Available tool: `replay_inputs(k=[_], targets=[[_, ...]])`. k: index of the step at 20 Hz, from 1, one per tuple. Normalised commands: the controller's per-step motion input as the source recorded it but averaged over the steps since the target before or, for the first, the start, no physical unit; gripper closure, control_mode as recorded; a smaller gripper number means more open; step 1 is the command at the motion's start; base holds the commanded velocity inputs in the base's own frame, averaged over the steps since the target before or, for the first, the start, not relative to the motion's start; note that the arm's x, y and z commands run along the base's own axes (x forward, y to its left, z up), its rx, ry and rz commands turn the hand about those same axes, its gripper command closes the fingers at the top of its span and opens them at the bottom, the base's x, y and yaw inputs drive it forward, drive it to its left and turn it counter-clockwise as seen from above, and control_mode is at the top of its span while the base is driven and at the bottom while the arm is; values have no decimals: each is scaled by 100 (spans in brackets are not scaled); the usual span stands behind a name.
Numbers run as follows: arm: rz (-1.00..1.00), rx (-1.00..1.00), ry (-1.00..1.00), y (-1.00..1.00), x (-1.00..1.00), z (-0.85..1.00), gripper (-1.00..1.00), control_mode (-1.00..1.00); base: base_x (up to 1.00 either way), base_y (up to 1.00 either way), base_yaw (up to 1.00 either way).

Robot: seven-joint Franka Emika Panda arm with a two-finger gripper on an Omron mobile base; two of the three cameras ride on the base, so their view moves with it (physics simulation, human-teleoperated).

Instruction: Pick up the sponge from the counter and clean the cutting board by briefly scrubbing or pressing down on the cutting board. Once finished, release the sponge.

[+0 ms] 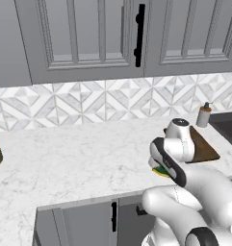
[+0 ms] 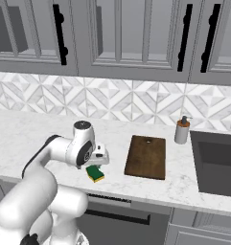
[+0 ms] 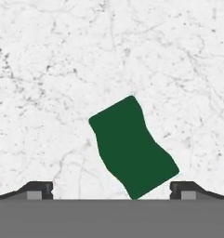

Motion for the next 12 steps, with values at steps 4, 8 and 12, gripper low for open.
replay_inputs(k=[4, 8, 12], targets=[[11, -2, 0, 0, 7, -44, -100, -100, 0, 0, 0], [12, -2, 0, 0, 6, -42, -100, -100, 0, 0, 0], [10, 0, 0, 0, 0, -37, -100, -100, 0, 0, 0]])
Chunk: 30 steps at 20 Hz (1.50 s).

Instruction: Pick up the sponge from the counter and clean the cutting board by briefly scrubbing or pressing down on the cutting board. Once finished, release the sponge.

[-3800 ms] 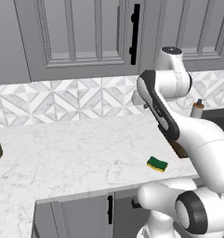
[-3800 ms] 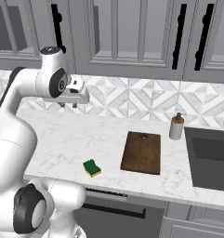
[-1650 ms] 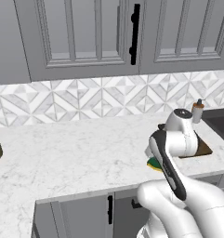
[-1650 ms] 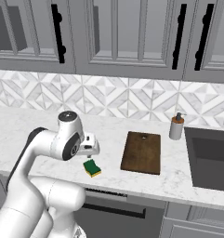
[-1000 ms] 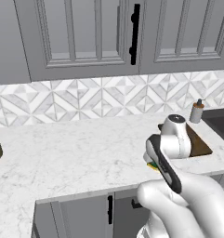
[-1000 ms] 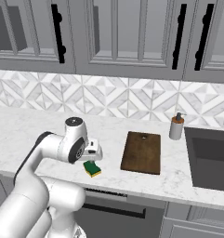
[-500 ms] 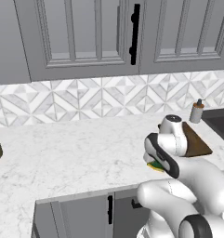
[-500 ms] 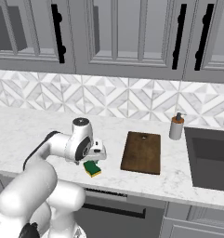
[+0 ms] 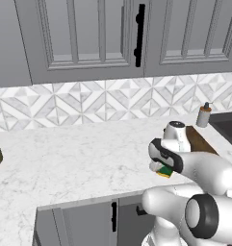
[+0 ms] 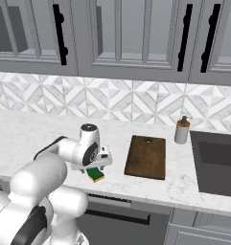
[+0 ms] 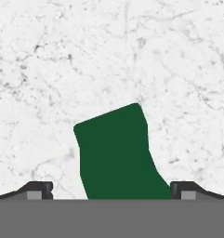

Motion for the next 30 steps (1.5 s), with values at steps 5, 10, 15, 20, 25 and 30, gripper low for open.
replay_inputs(k=[5, 10, 15, 20, 25, 30], targets=[[7, 0, 0, 0, 0, -25, -100, -100, 0, 0, 0], [6, 0, 0, 3, 0, -30, -100, -100, 0, 0, 0], [5, 0, 0, 3, 0, -27, -100, -100, 0, 0, 0], [5, -1, 0, 5, 0, -43, -100, -100, 0, 0, 0], [1, -1, -3, 5, 3, -28, 100, -100, 0, 0, 0], [1, 0, -10, -2, -9, 2, 100, -100, 0, 0, 0]])
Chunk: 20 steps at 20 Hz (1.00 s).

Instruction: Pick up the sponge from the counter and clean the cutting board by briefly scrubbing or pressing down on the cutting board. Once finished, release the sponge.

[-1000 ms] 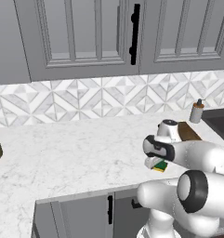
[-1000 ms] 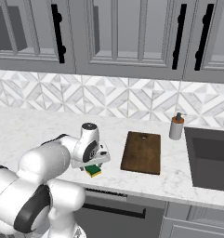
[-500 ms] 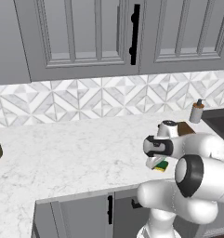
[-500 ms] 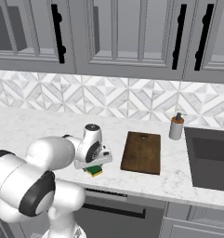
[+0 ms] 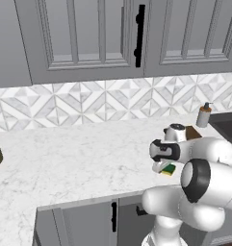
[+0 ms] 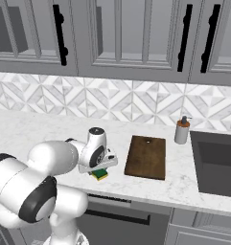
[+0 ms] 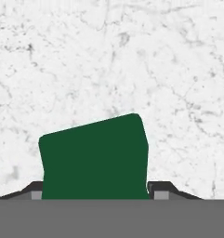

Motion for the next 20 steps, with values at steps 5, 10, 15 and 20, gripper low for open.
replay_inputs(k=[5, 10, 15, 20], targets=[[3, 1, -7, -21, -18, 56, 100, -100, 0, 0, 0], [0, 0, 0, -40, 1, 47, 100, -100, 0, 0, 0], [0, 0, 0, -55, 26, 0, 100, -100, 0, 0, 0], [0, 0, 0, -59, 30, 0, 100, -100, 0, 0, 0]])
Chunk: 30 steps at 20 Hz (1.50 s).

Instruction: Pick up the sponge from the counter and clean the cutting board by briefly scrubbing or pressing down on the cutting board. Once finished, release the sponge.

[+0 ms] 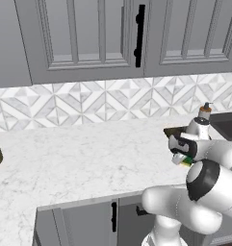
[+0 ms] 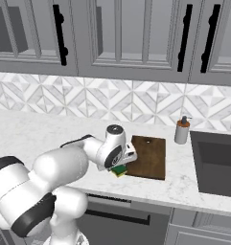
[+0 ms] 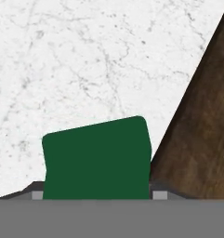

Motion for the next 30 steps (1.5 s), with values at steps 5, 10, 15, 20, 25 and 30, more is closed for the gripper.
replay_inputs(k=[5, 10, 15, 20, 25, 30], targets=[[0, 0, 0, -51, 34, 0, 100, -100, 0, 0, 0], [1, 0, 0, -21, 38, 0, 100, -100, 0, 0, 0], [0, 0, -1, -15, 12, 0, 100, -100, 0, 0, 0], [1, 0, -1, -10, 9, -9, 100, -100, 0, 0, 0], [2, 1, -6, -1, 19, -20, 100, -100, 0, 0, 0], [2, 4, -10, -9, 27, -13, 100, -100, 0, 0, 0]])
